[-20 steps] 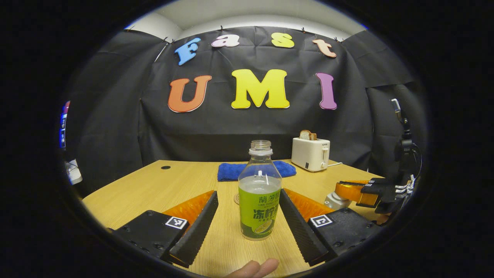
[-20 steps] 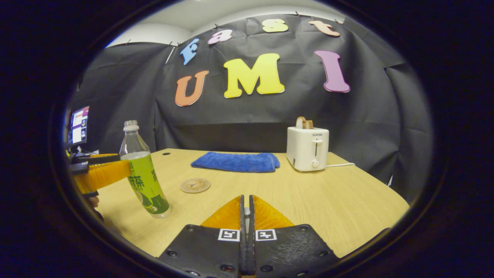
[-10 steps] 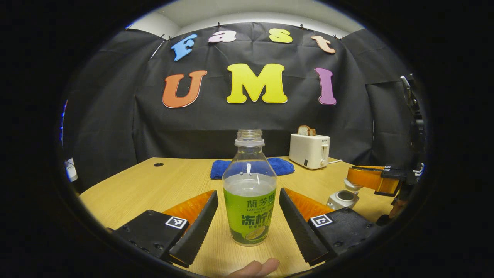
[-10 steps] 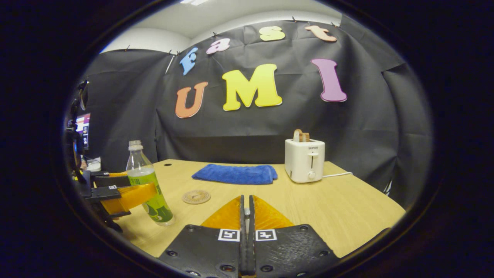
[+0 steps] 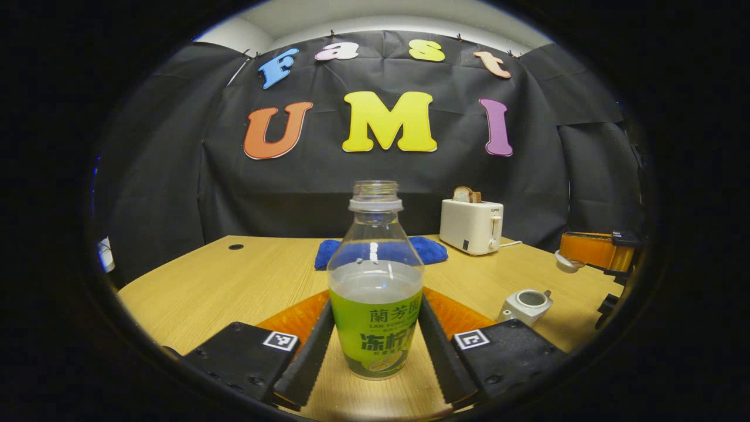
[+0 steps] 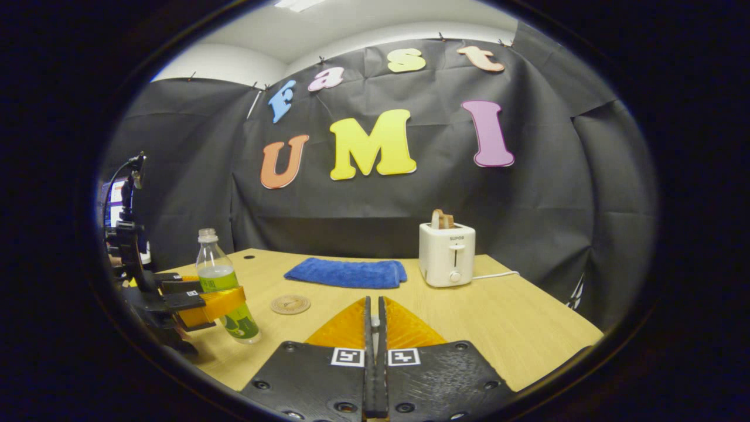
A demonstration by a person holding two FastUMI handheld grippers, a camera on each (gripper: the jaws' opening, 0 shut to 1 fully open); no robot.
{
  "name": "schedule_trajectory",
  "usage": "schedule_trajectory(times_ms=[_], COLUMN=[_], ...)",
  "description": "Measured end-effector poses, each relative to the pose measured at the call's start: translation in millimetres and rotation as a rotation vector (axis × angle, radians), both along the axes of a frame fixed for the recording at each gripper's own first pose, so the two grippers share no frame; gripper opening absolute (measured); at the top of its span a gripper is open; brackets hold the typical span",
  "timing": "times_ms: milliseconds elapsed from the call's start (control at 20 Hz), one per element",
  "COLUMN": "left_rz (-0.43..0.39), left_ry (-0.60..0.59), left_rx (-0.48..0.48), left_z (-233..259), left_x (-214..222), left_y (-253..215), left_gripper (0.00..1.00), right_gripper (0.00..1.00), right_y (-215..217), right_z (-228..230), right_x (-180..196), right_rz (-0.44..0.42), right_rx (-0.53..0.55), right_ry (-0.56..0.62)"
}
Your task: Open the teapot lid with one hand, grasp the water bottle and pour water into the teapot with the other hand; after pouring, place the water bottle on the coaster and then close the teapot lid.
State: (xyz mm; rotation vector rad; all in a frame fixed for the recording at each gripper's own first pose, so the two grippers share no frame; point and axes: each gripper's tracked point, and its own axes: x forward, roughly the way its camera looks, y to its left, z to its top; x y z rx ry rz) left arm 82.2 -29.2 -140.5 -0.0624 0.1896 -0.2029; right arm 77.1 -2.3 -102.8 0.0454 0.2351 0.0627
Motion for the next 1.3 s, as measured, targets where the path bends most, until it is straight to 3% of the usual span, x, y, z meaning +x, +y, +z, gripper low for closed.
schedule_trajectory(times_ms=[500,650,1000,1300], left_rz=[0.076,0.047,0.053,-0.06], left_ry=[-0.03,-0.019,-0.02,-0.013], left_rx=[0.188,0.264,0.561,0.872], left_z=[18.6,22.3,32.3,25.0], left_x=[-4.8,-4.1,-4.1,-12.8], left_y=[22.0,17.2,14.5,-18.4], left_gripper=[0.77,0.77,0.76,0.76], right_gripper=[0.0,0.0,0.0,0.0], right_y=[-20.0,-27.2,-49.1,-65.9], right_z=[-11.6,-11.3,-20.6,-19.2], right_x=[-18.5,-22.6,-29.2,-31.8], right_rz=[-0.014,-0.019,-0.054,-0.082], right_rx=[-0.002,0.015,0.013,0.015], right_ry=[0.033,0.031,0.045,0.038])
